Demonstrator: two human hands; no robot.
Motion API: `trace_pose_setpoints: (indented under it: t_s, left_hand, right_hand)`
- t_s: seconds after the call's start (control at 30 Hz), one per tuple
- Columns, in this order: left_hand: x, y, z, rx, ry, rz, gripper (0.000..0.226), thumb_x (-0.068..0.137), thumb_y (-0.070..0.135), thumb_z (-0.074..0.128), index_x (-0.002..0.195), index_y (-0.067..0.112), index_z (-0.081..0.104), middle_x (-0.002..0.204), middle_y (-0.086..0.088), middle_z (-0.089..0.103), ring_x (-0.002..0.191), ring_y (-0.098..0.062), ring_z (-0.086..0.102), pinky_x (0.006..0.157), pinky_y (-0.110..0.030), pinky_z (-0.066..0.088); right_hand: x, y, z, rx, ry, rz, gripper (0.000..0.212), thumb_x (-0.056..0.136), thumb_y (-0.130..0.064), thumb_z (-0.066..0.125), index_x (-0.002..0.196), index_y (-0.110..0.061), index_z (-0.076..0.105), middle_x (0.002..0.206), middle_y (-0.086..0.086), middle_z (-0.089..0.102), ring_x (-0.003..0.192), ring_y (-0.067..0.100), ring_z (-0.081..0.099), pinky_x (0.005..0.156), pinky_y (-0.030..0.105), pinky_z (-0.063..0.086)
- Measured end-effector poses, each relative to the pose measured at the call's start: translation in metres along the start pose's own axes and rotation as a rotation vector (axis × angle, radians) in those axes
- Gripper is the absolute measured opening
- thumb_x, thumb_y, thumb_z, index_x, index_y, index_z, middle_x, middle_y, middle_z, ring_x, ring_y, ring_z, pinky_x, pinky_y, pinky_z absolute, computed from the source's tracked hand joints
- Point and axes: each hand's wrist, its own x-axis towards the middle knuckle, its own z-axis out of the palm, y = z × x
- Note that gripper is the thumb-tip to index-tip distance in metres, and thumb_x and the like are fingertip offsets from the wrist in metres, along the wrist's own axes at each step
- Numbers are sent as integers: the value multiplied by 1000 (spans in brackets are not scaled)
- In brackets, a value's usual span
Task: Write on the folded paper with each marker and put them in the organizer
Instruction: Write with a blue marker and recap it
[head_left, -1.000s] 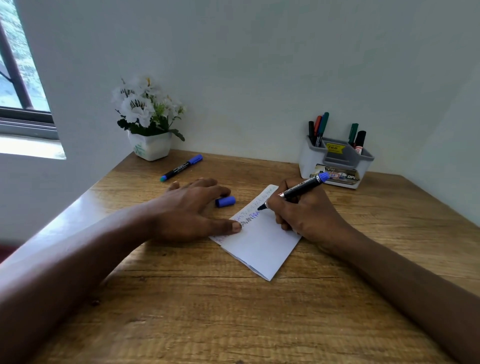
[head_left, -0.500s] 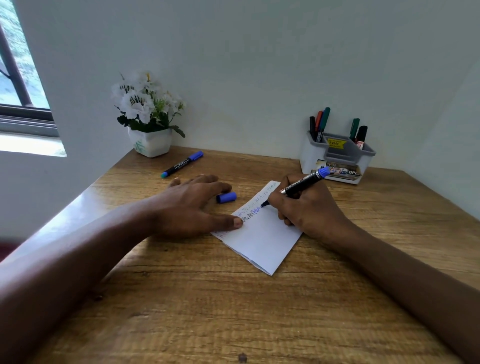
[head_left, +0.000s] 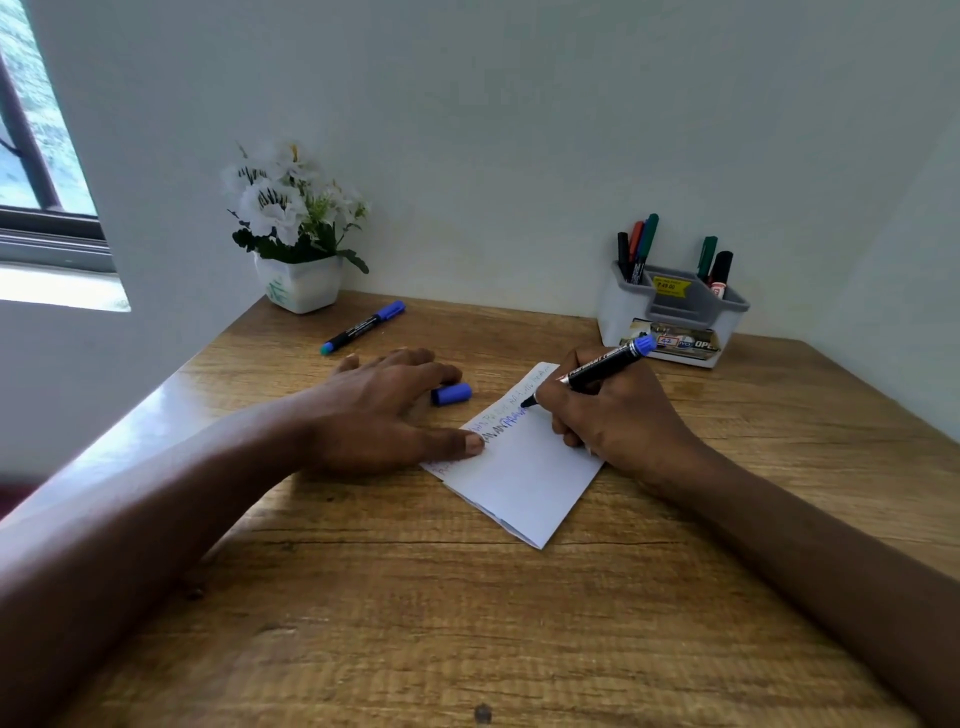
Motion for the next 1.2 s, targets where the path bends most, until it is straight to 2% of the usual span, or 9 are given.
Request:
trace_pose_setpoints:
  t_s: [0.43, 0.53, 0.63, 0.7, 0.83, 0.9, 0.97, 1.07, 1.2]
  left_hand:
    - [5, -5, 3, 11, 9, 32, 101, 69, 89, 39, 157, 44, 19, 168, 11, 9, 152, -18, 14, 122, -53, 11]
    - [4, -5, 7, -11, 85, 47, 86, 80, 84, 43, 155, 42, 30, 166, 11, 20, 149, -14, 23, 122, -53, 17]
    - [3, -4, 10, -65, 265, 85, 54, 94, 64, 51, 142, 40, 52, 156, 12, 41, 139, -9, 41, 114, -41, 37]
    - [2, -2, 10, -30, 332, 91, 45, 94, 57, 57, 135, 40, 60, 151, 14, 48, 133, -8, 48, 107, -35, 43]
    - [3, 1, 13, -8, 438, 87, 33, 89, 54, 66, 119, 41, 70, 134, 22, 60, 120, -2, 56, 95, -31, 51]
    - [3, 0, 14, -67, 525, 98, 24, 89, 48, 71, 113, 43, 71, 111, 34, 65, 104, 10, 59, 79, -15, 49]
    - [1, 0, 13, -176, 590, 120, 21, 90, 40, 73, 111, 44, 71, 98, 44, 64, 97, 19, 58, 73, -6, 46]
    - [-1, 3, 13, -290, 598, 174, 24, 92, 35, 72, 115, 41, 72, 106, 37, 68, 97, 11, 65, 82, -17, 54]
    - [-3, 7, 16, -303, 560, 211, 24, 93, 32, 70, 116, 39, 72, 109, 28, 71, 101, 2, 68, 88, -30, 57]
  right_hand:
    - [2, 6, 0, 14, 22, 29, 13, 92, -23, 73, 87, -12, 69, 62, 2, 74, 48, 11, 66, 43, 19, 49]
    - [3, 9, -2, 156, 23, 38, 12, 94, -21, 71, 90, -10, 67, 67, 5, 75, 54, 16, 68, 46, 25, 52]
    - [2, 9, -5, 235, -22, 20, 9, 93, -20, 72, 96, -12, 69, 73, 4, 77, 61, 17, 71, 48, 25, 51]
    - [2, 9, -4, 240, -57, 4, 7, 92, -20, 73, 99, -20, 72, 78, 0, 78, 64, 14, 72, 47, 23, 49]
    - [1, 7, -5, 315, -134, -38, 11, 93, -19, 70, 100, -25, 76, 86, 1, 79, 76, 15, 73, 46, 23, 45]
    - [0, 4, -8, 371, -178, -59, 16, 98, -24, 64, 104, -22, 78, 89, 4, 80, 79, 17, 72, 46, 22, 44]
    - [-1, 3, -12, 431, -230, -27, 25, 100, -31, 57, 107, -22, 79, 93, 6, 80, 84, 17, 72, 50, 22, 45]
    - [-2, 5, -16, 453, -300, -15, 32, 102, -36, 51, 111, -24, 78, 98, 4, 81, 90, 12, 72, 58, 24, 47]
    - [-4, 5, -18, 454, -332, -84, 27, 101, -29, 52, 112, -22, 77, 98, 3, 81, 87, 8, 72, 58, 23, 48]
